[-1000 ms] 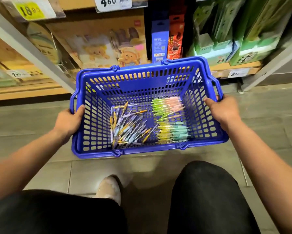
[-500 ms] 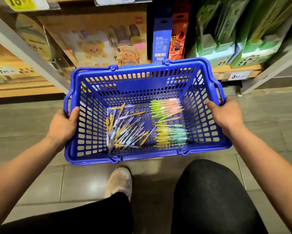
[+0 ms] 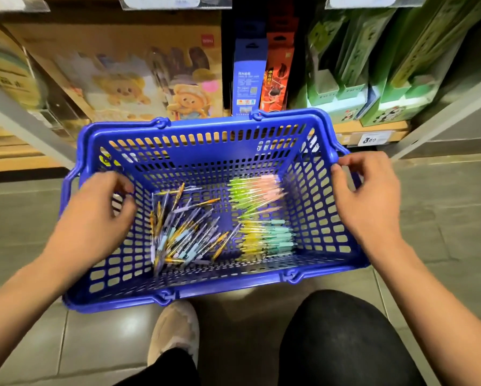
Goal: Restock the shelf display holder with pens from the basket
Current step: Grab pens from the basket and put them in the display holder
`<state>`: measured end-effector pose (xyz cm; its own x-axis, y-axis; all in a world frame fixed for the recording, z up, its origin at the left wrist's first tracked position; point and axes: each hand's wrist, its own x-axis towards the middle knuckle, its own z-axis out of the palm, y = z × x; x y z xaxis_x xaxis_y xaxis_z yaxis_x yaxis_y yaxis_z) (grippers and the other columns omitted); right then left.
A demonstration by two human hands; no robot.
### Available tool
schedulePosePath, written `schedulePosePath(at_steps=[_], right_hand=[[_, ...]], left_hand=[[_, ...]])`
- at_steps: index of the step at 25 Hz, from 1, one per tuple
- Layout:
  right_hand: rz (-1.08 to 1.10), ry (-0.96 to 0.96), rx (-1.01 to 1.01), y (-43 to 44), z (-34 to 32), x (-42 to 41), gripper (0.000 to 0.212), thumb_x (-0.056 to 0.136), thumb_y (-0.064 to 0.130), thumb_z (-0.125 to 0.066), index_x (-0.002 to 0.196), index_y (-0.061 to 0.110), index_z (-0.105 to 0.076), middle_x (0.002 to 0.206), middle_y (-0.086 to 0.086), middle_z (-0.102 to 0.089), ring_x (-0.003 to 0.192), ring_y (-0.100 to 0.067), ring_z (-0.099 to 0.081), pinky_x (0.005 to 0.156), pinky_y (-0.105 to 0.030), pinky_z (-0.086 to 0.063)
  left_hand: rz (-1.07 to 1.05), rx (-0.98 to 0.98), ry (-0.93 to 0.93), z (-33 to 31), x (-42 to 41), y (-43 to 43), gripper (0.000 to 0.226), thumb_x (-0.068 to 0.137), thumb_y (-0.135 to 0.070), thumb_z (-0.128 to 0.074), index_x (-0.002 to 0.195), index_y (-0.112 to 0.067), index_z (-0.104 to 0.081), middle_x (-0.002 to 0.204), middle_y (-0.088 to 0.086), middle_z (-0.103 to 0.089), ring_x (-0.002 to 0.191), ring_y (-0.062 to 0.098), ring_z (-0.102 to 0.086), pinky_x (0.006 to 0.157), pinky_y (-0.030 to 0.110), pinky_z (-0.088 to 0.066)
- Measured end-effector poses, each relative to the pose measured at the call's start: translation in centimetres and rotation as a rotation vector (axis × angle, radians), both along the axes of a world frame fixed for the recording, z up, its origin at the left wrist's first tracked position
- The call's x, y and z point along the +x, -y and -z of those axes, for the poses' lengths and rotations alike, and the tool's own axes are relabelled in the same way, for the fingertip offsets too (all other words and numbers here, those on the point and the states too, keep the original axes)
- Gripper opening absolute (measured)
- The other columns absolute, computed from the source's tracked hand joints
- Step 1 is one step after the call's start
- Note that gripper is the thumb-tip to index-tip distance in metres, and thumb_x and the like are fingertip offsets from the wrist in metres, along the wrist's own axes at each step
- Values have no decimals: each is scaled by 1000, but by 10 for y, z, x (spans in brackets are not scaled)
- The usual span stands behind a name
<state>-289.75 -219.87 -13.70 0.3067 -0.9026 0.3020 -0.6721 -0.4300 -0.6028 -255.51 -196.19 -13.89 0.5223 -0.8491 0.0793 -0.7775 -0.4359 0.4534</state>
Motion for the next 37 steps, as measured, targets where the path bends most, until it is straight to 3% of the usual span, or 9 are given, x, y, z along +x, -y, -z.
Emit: schedulePosePath(at_steps=[3,6,10,21,26,30,33,35,37], right_hand=[[-487,-352,376,-2,14,51,9,91,28,-66,95,36,-67,89,20,-63,84,2,-62,78,-7,-44],[-755,-843,508,1,64,105,25,96,19,-64,120,20,-69,116,-3,-70,107,-23,-65,95,-29,-51],[-750,-1261,435,7,121,140,38,98,7,-56,135,12,-60,134,-16,-60,119,-33,-61,96,-36,-50],[-1032,-1495,-19,-1,169,142,30,102,12,-49,129,14,-61,117,-10,-65,100,-36,-68,64,-37,-47],[-872,-1179,278,10,137,150,10,98,14,-59,105,14,-66,100,-8,-68,95,-30,-68,79,-36,-57],[-637,-300,814,-3,101,142,18,88,35,-76,79,20,-71,80,0,-77,80,-20,-74,79,-33,-61],[-578,166,1370,-4,97,137,14,87,22,-76,98,13,-78,98,-8,-79,94,-20,-76,86,-29,-60],[-518,20,1321,8,108,132,18,89,13,-73,104,3,-74,98,-13,-77,89,-14,-74,87,-25,-58],[-602,-619,841,19,127,128,16,94,11,-68,108,4,-71,100,-11,-73,89,-13,-69,91,-24,-53]], left_hand=[[-5,173,-800,9,-41,33,9,98,-12,-61,95,-20,-64,85,-1,-75,80,17,-71,74,32,-58],[-158,288,-1142,38,-72,53,8,101,-8,-56,97,-11,-62,85,8,-74,79,19,-70,77,34,-57],[-295,368,-1243,79,-69,64,7,101,-11,-56,103,-10,-63,75,2,-73,68,16,-68,64,27,-56],[-275,387,-1247,95,-76,87,8,99,-9,-51,94,-12,-57,82,8,-64,62,16,-59,55,22,-49],[-240,371,-1202,94,-69,91,12,101,-11,-53,109,-5,-58,105,14,-67,85,23,-62,76,35,-53],[77,403,-1122,89,-69,98,52,98,-29,-65,144,-10,-46,120,-11,-65,108,7,-64,89,28,-49],[62,345,-1267,86,-76,105,37,102,-12,-59,136,-16,-44,118,7,-69,82,14,-73,77,32,-59],[-61,320,-1255,87,-75,107,31,103,0,-45,129,-16,-45,102,10,-69,55,14,-57,51,27,-46],[-174,305,-1283,92,-68,106,26,104,-5,-47,127,-17,-46,84,8,-59,47,12,-36,45,23,-28]])
